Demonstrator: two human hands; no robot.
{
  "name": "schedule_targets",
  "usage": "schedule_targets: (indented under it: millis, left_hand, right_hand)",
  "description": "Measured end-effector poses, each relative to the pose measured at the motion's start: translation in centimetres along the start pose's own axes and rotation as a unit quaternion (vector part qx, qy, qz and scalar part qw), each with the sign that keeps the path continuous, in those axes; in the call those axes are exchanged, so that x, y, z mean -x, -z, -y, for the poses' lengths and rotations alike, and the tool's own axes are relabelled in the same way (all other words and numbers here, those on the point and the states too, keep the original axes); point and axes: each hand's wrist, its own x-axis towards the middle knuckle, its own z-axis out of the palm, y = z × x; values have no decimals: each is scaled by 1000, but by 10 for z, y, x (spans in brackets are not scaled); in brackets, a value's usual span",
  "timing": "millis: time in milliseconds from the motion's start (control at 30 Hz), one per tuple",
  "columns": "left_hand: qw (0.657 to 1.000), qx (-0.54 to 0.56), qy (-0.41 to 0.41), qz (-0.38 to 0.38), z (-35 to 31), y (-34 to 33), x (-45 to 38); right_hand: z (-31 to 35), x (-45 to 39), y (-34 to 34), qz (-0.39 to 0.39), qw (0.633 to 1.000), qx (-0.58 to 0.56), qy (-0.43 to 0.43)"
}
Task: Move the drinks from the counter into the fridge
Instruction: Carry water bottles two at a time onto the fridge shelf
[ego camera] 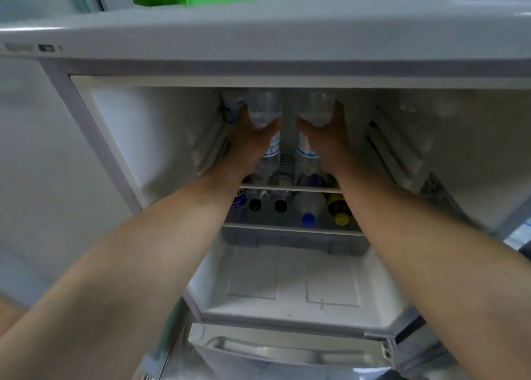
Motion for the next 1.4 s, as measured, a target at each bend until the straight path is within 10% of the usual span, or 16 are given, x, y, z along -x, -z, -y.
schedule_targets:
  millis: [267, 467, 1400]
  left_hand:
    - [989, -141, 5, 50, 21, -20, -51]
    - [957, -274, -22, 87, 41, -2, -44]
    - [981, -157, 100, 57, 68, -57, -74]
  right_hand:
    - [-15, -31, -2, 24, 999, 38, 7]
    - [-37, -16, 10, 9, 953, 302, -19]
    - [-47, -56, -3, 66, 969, 216, -96]
